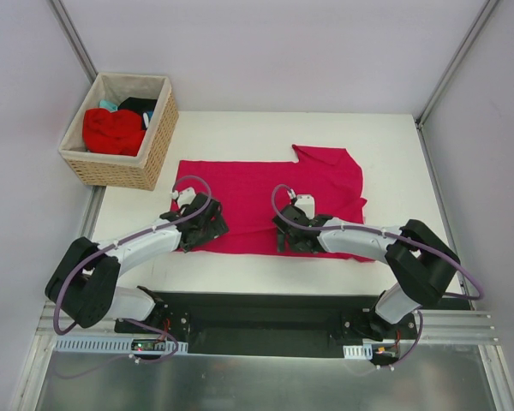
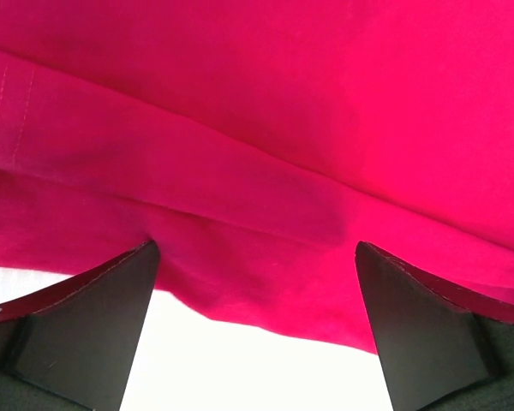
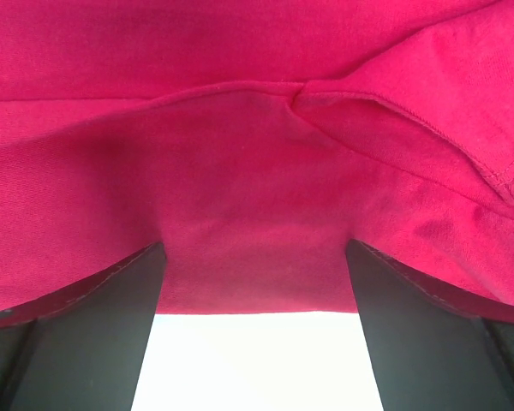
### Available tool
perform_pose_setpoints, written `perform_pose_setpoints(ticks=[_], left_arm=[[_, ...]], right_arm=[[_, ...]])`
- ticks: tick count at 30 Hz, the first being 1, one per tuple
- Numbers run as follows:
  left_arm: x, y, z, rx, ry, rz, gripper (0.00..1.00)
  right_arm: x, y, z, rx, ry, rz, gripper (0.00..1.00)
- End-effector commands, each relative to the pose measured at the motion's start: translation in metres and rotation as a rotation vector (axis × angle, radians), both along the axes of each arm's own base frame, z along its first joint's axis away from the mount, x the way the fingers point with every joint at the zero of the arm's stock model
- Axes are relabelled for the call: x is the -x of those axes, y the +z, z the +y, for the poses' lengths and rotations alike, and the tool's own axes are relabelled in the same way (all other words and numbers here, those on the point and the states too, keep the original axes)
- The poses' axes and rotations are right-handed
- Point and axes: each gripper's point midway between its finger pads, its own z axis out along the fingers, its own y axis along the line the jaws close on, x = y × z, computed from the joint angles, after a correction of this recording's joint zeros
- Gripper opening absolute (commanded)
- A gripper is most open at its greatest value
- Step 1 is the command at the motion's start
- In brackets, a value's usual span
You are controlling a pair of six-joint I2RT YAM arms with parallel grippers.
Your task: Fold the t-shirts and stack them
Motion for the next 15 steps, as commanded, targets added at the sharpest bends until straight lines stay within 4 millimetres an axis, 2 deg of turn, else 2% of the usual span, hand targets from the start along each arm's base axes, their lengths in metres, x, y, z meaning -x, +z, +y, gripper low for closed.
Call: perform_pose_setpoints(ticks=[1,7,15], left_arm=[[-0.017,0.019,-0.009,0.015,-0.013,-0.057,0.99],[-0.020,0.037,-0.014,0.047,-0.022,-0.090,0.99],[-0.019,0.027,-0.010,0.013,-0.011,-0.062,0.99]], right_arm=[[0.017,-0.011,-0.008,0.033,0.012,0.054,0.92],[0.019,-0.014,-0.009,0.035,0.012,0.054,0.92],[0.019,-0.012,-0.006,0.032,0.013,0.050,0.91]])
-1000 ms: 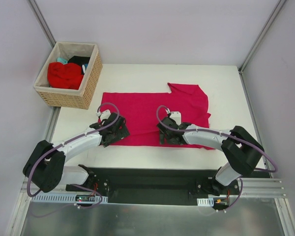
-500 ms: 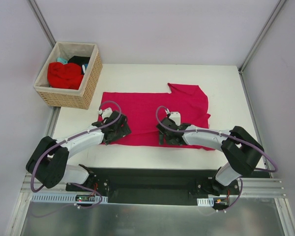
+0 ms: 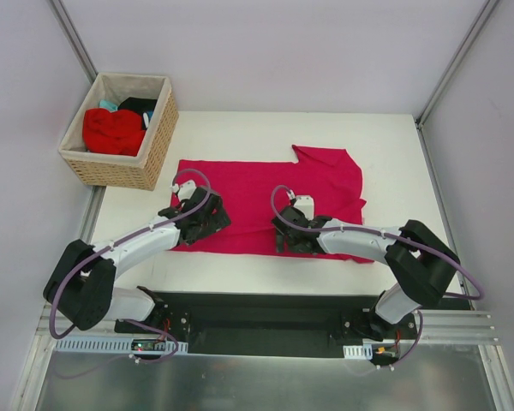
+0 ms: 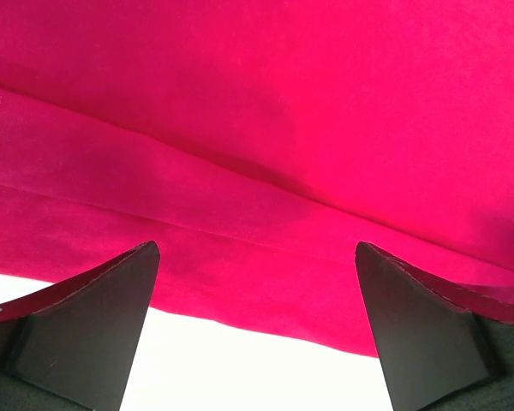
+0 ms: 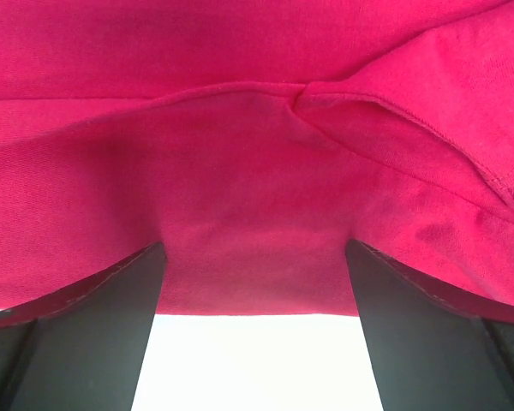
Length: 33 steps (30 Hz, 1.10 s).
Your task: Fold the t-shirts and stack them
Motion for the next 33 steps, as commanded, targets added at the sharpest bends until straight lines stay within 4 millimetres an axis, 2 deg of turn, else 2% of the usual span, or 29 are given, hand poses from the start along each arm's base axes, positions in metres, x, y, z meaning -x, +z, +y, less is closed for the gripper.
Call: perform_pose_setpoints(ticks=[1,10,20,33], left_arm=[[-0.003,0.003,0.000,-0.026,-0.006,0.001,0.99],[-0.010,-0.008,0.004,-0.079,0.007,0.020,0.99],[-0.020,-0.011,0.005,-0.107,0.019,0.013,0.99],[-0.039,-0.015,0.016,-0.148,0.051,-0.018,0.99]], right_arm=[[0.018,-0.012,-0.012,0.053,0.014,0.056,0.91],[0.019,-0.012,-0.012,0.052,0.013,0.056,0.91],[0.024,-0.015,-0.014,0.053,0.017,0.063,0.91],[0.027,-0.017,-0.014,0.054,0.020,0.065,0.91]])
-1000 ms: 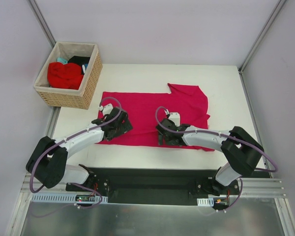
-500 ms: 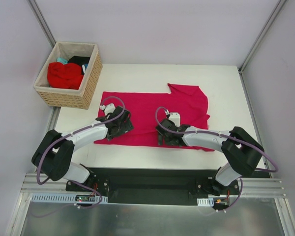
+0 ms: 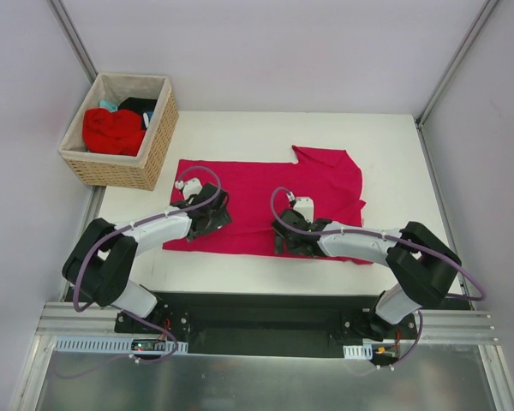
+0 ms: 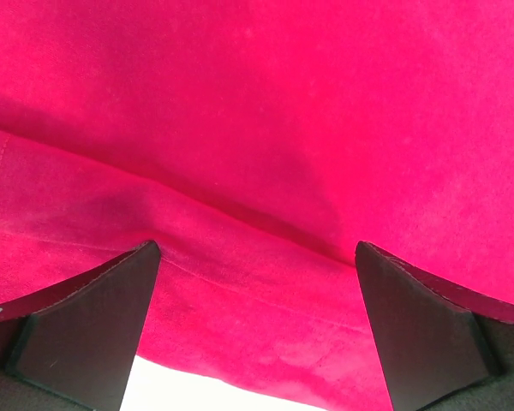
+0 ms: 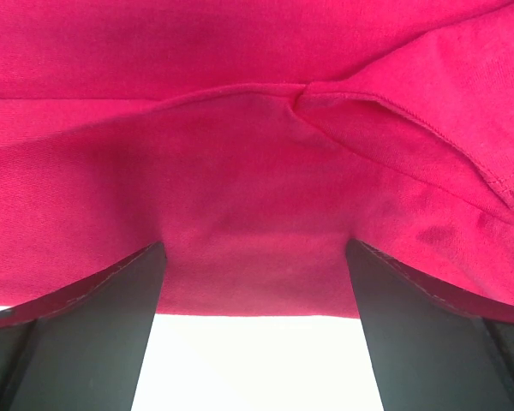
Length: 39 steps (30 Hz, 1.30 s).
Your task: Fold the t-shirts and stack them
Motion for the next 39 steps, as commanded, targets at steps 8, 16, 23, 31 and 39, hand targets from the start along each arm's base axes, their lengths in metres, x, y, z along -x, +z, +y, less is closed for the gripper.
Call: perform_pose_setpoints(ticks=[8,16,23,31,39], left_arm=[[-0.043,0.026,0.008,-0.017,0.023,-0.109,0.99],[-0.071,0.044,0.010,-0.017,0.026,-0.152,0.99],[-0.090,0.051,0.008,0.021,0.029,-0.160,0.99],[-0.039,0.074,-0.040,0.167,-0.126,-0.141,0.99],[0.010,0.078,-0.061,0.212,-0.225,-0.118,0.99]], right_arm=[[0.026,-0.019,-0.015,0.072,0.030,0.089,0.91],[0.028,-0.022,-0.012,0.073,0.036,0.096,0.91],[0.028,-0.019,-0.011,0.077,0.042,0.087,0.91],[-0.006,0.041,-0.027,0.146,0.028,-0.102,0.92],[-0.035,0.128,-0.087,0.234,-0.101,-0.257,0.92]])
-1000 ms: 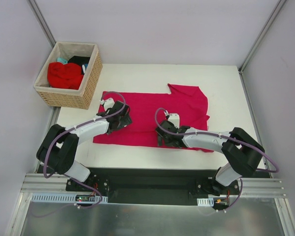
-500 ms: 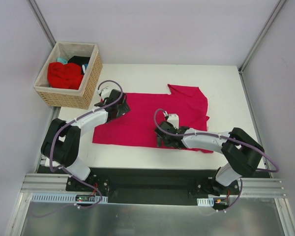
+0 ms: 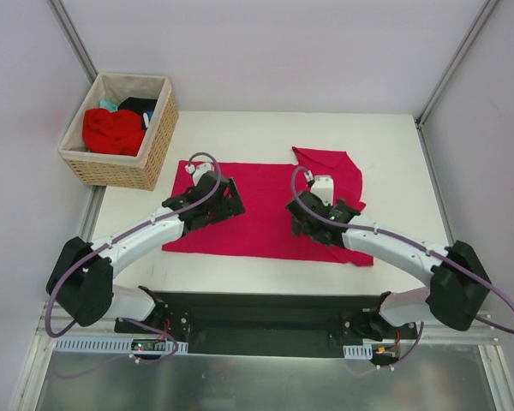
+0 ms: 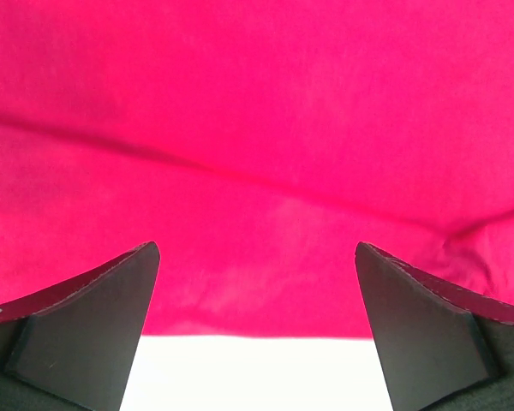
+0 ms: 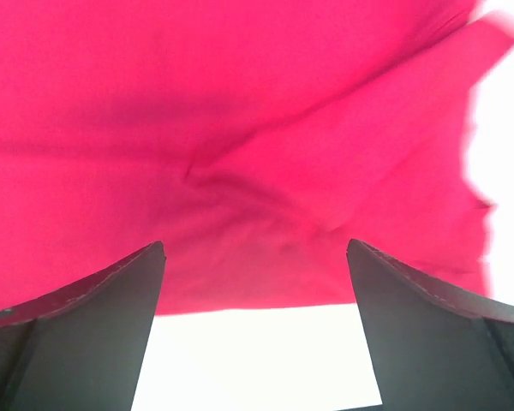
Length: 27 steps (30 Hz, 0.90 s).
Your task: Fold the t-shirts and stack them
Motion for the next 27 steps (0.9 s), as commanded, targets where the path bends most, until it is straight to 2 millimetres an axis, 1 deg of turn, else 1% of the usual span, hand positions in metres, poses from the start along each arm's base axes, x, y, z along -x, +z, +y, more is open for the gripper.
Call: perform_pose_setpoints(ticks=[1,2,3,4,5,6,7,8,9,10,11,15,19,24,27], left_arm=[[0.027,-0.001,-0.004,0.014,-0.032,0.031,0.99],[0.030,-0.003,-0.005,0.009,-0.036,0.035,0.99],[0.032,-0.007,-0.007,0.004,-0.037,0.045,0.99],[0.035,-0.011,-0.008,-0.003,-0.040,0.052,0.99],[0.035,-0.016,-0.009,-0.014,-0.032,0.061,0.99],[0.039,-0.020,-0.014,-0.027,-0.046,0.062,0.99],[0.037,-0.022,-0.014,-0.043,-0.044,0.051,0.99],[0.038,-0.028,-0.016,-0.053,-0.044,0.060,0.99],[0.037,-0.030,-0.018,-0.049,-0.049,0.059,0.99],[0.039,-0.037,-0.018,-0.050,-0.054,0.070,0.99],[0.035,-0.039,-0.022,-0.032,-0.053,0.054,0.99],[0.033,-0.050,-0.019,-0.042,-0.036,0.045,0.99],[0.034,-0.055,-0.017,-0.058,-0.033,0.050,0.99],[0.034,-0.058,-0.016,-0.064,-0.034,0.057,0.99],[0.032,-0.058,-0.019,-0.064,-0.036,0.058,0.99]], right_arm=[[-0.010,0.050,-0.048,0.145,-0.066,-0.104,0.92],[-0.013,0.047,-0.061,0.150,-0.107,-0.097,0.92],[-0.012,0.042,-0.066,0.136,-0.121,-0.079,0.92],[-0.010,0.033,-0.075,0.131,-0.142,-0.069,0.92],[-0.012,0.028,-0.086,0.124,-0.185,-0.059,0.92],[-0.011,0.022,-0.090,0.109,-0.200,-0.040,0.91],[-0.010,0.015,-0.095,0.103,-0.217,-0.032,0.91],[-0.012,0.010,-0.104,0.096,-0.249,-0.024,0.91],[-0.011,0.005,-0.103,0.076,-0.250,-0.002,0.91],[-0.013,0.001,-0.105,0.066,-0.259,0.006,0.90],[-0.014,-0.007,-0.109,0.069,-0.273,0.030,0.89],[-0.017,-0.024,-0.098,0.040,-0.254,0.085,0.88],[-0.020,-0.031,-0.088,0.013,-0.240,0.107,0.87],[-0.013,-0.035,-0.089,0.017,-0.240,0.128,0.87],[-0.006,-0.033,-0.093,0.030,-0.242,0.129,0.87]])
